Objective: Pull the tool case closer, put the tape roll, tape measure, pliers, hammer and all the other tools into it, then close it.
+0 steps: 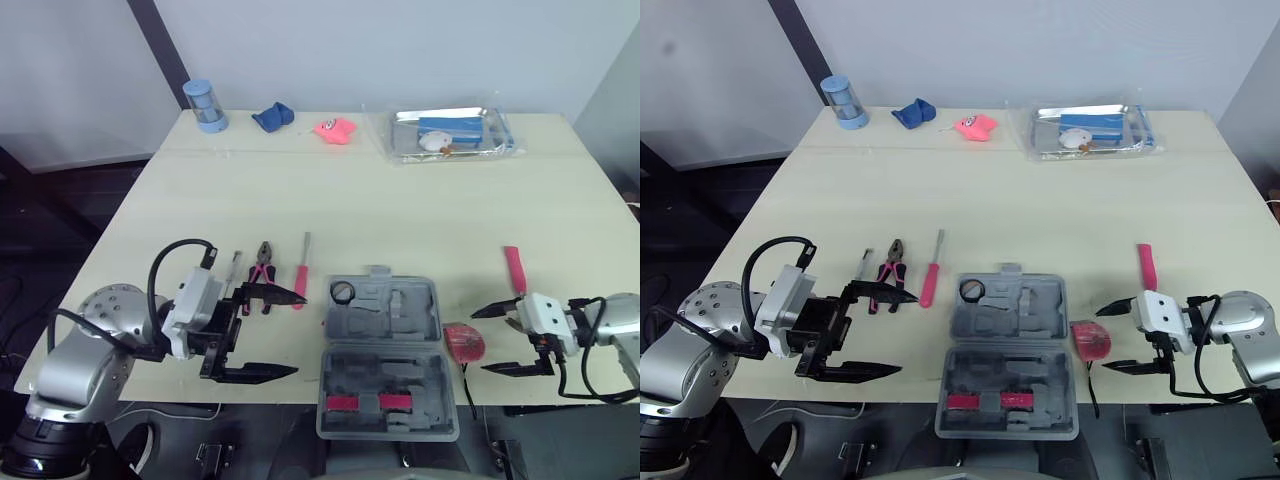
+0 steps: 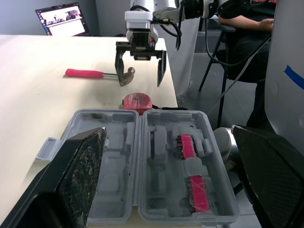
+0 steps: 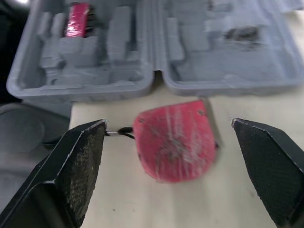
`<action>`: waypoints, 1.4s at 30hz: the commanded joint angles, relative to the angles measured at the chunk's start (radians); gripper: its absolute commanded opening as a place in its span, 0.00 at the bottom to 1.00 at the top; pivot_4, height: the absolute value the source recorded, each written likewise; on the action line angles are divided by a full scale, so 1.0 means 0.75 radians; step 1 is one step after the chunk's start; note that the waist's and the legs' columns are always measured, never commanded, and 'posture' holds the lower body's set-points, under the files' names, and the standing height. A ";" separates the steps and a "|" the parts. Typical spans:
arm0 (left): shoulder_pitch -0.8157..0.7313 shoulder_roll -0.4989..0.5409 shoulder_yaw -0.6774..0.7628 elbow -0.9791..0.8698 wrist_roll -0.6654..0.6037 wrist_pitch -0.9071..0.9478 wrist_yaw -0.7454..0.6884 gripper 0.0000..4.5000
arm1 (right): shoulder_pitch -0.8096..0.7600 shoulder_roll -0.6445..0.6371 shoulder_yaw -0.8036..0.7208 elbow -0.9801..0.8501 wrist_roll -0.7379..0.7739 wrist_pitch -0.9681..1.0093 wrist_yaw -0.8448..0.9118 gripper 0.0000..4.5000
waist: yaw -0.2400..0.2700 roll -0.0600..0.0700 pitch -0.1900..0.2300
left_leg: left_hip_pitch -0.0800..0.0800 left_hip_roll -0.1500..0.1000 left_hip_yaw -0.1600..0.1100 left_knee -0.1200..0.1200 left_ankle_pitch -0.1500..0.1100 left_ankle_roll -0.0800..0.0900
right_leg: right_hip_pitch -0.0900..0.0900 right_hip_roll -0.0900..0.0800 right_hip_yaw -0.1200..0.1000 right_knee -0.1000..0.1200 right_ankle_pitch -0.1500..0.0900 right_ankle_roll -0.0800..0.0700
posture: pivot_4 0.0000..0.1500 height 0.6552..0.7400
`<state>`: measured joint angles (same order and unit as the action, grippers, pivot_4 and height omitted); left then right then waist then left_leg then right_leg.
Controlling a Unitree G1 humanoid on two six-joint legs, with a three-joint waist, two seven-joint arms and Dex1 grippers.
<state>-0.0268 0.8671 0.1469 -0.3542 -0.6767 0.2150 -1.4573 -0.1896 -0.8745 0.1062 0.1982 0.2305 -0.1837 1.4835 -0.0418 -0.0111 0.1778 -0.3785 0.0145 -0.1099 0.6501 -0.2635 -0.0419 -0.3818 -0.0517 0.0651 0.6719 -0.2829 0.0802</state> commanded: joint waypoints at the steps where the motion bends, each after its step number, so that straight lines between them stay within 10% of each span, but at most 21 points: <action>1: 0.013 0.002 0.025 -0.049 -0.015 -0.013 0.007 1.00 | -0.055 0.012 0.029 0.003 -0.035 0.011 -0.007 0.99 | 0.000 0.000 0.000 | 0.000 0.000 0.000 0.000 0.000 0.000 | 0.000 0.000 0.000 0.000 0.000 0.000 | 1.00 1.00; 42: -0.006 -0.005 0.013 -0.034 0.000 -0.024 0.009 1.00 | -0.178 0.151 0.127 0.510 -0.237 -0.422 -0.120 0.99 | -0.016 -0.001 0.000 | 0.002 0.000 0.000 0.000 0.000 0.000 | 0.001 0.001 0.000 0.001 0.000 0.000 | 1.00 1.00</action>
<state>-0.0337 0.8640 0.1475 -0.3619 -0.6709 0.2085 -1.4533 -0.3208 -0.7752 0.1888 0.5690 0.0652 -0.4861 1.4057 -0.0538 -0.0117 0.1779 -0.3772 0.0149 -0.1101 0.6503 -0.2635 -0.0419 -0.3811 -0.0511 0.0653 0.6727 -0.2828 0.0800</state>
